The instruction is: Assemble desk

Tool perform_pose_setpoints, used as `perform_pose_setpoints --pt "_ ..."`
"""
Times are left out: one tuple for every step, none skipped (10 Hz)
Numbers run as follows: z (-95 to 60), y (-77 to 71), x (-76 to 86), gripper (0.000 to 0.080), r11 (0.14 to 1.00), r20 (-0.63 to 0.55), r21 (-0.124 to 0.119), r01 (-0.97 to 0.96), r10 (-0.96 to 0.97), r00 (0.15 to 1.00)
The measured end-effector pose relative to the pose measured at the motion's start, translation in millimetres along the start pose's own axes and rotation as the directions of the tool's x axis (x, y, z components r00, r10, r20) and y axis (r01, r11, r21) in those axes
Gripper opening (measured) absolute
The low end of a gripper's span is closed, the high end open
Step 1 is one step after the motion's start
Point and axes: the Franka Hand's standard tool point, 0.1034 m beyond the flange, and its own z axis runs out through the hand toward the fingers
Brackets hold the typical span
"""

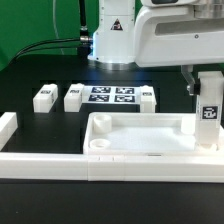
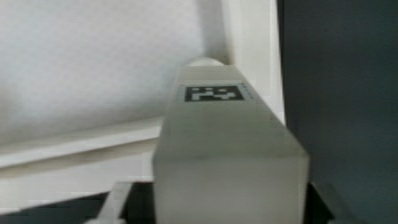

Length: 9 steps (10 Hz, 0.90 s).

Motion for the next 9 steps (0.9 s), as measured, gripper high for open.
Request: perform_pose_setpoints --pt "-0.1 0.4 0.0 0.0288 0.997 0.000 -0.001 -0.076 0.076 0.997" --pt "0.1 1.3 0.1 0.0288 0.985 0.000 -0.003 -0.174 0.174 0.985" --pt "0.2 1.7 0.1 0.0288 0.974 0.001 -0.002 -0.227 0.227 0.974" --pt "0.4 2.8 0.5 0.0288 0.950 0.000 0.000 -0.311 0.311 0.950" --pt "0.5 4.4 1.6 0.0288 0.907 -0.006 0.010 -0.421 0.421 0.907" --pt "0.4 5.6 1.3 0.0288 0.862 -0.009 0.015 -0.507 0.508 0.862" --pt "0.4 6.6 2.0 0.0288 0.816 -0.005 0.027 -0.578 0.578 0.816" --pt "0.4 7.9 2.8 0.0288 0.744 -0.001 0.042 -0.667 0.668 0.744" --pt "0.7 7.9 1.1 0.0288 0.669 0.001 0.049 -0.742 0.742 0.670"
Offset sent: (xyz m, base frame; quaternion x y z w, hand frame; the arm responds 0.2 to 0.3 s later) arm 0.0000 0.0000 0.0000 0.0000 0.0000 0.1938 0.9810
